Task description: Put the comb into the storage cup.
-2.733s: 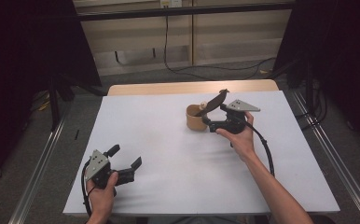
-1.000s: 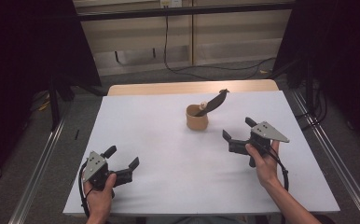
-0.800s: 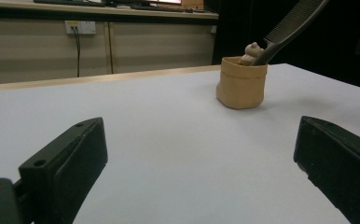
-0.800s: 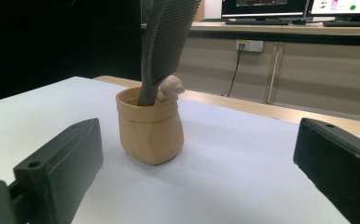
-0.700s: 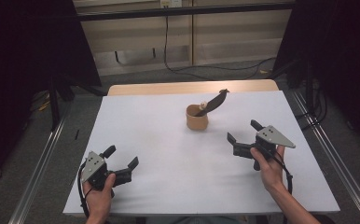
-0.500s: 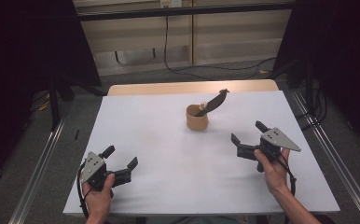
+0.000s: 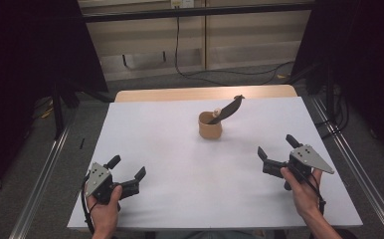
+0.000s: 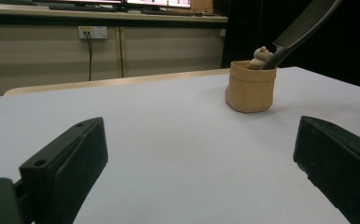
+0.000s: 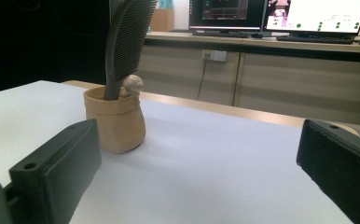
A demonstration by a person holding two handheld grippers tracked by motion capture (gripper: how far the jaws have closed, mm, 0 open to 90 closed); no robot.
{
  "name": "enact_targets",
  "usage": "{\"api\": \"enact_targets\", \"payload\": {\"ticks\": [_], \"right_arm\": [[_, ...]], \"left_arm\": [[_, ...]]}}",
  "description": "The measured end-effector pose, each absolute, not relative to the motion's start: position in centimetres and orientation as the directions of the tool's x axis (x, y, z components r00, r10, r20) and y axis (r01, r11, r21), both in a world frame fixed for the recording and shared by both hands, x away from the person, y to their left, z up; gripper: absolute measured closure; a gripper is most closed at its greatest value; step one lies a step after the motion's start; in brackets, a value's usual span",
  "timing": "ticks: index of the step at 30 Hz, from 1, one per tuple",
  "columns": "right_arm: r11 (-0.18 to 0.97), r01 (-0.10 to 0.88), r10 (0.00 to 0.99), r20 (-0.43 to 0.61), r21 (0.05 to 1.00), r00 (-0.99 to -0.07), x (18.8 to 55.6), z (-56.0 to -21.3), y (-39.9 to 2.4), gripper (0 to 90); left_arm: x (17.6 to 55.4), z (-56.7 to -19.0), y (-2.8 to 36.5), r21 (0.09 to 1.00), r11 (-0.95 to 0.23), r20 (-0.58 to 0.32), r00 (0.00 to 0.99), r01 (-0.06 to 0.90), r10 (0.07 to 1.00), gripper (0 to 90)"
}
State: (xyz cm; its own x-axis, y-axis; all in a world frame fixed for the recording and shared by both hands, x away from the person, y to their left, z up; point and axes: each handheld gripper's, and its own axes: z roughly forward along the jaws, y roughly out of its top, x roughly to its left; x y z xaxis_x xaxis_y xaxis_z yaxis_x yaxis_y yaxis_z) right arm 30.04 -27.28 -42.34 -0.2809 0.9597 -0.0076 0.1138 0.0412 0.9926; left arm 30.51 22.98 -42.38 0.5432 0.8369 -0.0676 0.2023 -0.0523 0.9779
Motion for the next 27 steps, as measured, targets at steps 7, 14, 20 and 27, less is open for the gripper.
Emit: {"api": "enact_targets", "payload": {"ticks": [7,14,20,27], "right_arm": [[0.049,0.117,0.964,-0.017,0.992,-0.264,29.2,-42.6,-27.9,0.0],[0.06,0.131,0.965,-0.024,0.99,-0.261,28.3,-42.9,-28.3,0.0],[0.064,0.152,0.968,-0.025,0.986,-0.248,27.6,-43.4,-28.8,0.0],[0.065,0.154,0.97,-0.026,0.986,-0.241,26.3,-43.5,-29.2,0.0]], "left_arm": [[30.5,-42.4,22.9,0.977,-0.056,-0.068,0.545,0.207,0.836,3.1],[30.5,-42.3,23.1,0.974,-0.035,-0.091,0.522,0.225,0.848,3.1],[30.2,-42.1,22.8,0.974,-0.057,-0.066,0.52,0.217,0.852,3.1],[29.4,-42.7,23.0,0.976,-0.085,-0.031,0.51,0.202,0.859,3.3]]}}
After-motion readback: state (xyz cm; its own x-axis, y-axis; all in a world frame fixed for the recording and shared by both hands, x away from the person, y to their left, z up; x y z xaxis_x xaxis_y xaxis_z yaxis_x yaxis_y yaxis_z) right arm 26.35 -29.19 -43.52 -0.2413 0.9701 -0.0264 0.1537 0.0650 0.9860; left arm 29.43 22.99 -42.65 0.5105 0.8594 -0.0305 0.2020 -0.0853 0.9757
